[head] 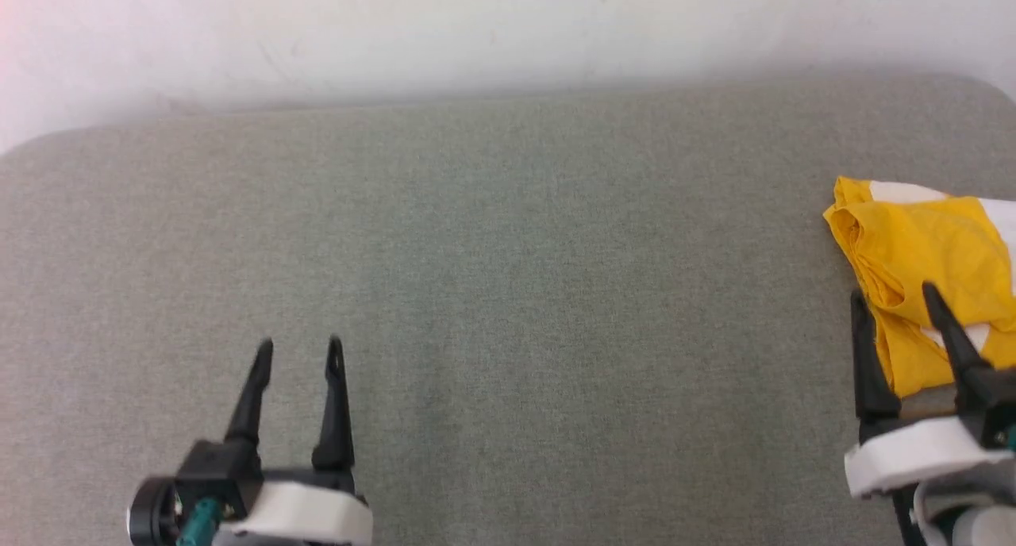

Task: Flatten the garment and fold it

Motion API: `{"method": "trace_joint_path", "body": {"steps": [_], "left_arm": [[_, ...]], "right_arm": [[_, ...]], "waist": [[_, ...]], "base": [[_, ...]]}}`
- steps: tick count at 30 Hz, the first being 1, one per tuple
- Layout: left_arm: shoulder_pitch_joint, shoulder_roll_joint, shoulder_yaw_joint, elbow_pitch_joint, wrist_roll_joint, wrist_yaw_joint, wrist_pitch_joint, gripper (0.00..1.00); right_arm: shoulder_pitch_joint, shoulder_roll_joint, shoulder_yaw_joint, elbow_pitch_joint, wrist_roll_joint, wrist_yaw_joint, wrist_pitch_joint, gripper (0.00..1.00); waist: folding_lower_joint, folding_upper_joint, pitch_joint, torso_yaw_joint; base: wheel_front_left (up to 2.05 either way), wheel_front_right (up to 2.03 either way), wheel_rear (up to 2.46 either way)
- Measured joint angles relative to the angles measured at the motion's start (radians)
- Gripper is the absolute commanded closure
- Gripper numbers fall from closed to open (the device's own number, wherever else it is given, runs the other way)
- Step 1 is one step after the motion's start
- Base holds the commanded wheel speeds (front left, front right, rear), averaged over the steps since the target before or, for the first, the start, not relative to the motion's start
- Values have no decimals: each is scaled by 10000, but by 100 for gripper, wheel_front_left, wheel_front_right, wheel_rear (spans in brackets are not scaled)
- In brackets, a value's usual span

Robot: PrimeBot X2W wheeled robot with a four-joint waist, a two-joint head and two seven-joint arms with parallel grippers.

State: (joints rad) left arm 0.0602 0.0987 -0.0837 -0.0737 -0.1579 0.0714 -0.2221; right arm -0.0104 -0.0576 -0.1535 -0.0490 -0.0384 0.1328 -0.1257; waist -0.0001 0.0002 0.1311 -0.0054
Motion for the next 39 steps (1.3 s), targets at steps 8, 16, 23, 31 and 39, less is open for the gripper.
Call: {"method": "trace_joint_path", "body": {"steps": [8,16,23,31,39], "left_arm": [[844,-82,-86,395,-174,27,-173,0],[918,-111,-100,671,-339,27,-249,0],[1016,-109,-98,846,-380,25,-263,0],[1015,-107,-50,886,-619,25,-288,100],[1012,-109,-56,886,-608,10,-228,100]], "right_arm": [[814,29,36,502,150,-2,-276,0],[982,33,190,719,316,-2,-270,0],[982,33,222,746,395,-2,-253,0],[980,25,224,761,393,0,-247,100],[978,23,259,759,391,0,-228,100]], "waist": [[0,0,-649,23],[0,0,-1086,20],[1,0,-1029,-28],[3,0,-908,-72],[3,0,-923,-67]], "base": [[0,0,0],[0,0,0],[0,0,0],[0,0,0],[0,0,0]]}}
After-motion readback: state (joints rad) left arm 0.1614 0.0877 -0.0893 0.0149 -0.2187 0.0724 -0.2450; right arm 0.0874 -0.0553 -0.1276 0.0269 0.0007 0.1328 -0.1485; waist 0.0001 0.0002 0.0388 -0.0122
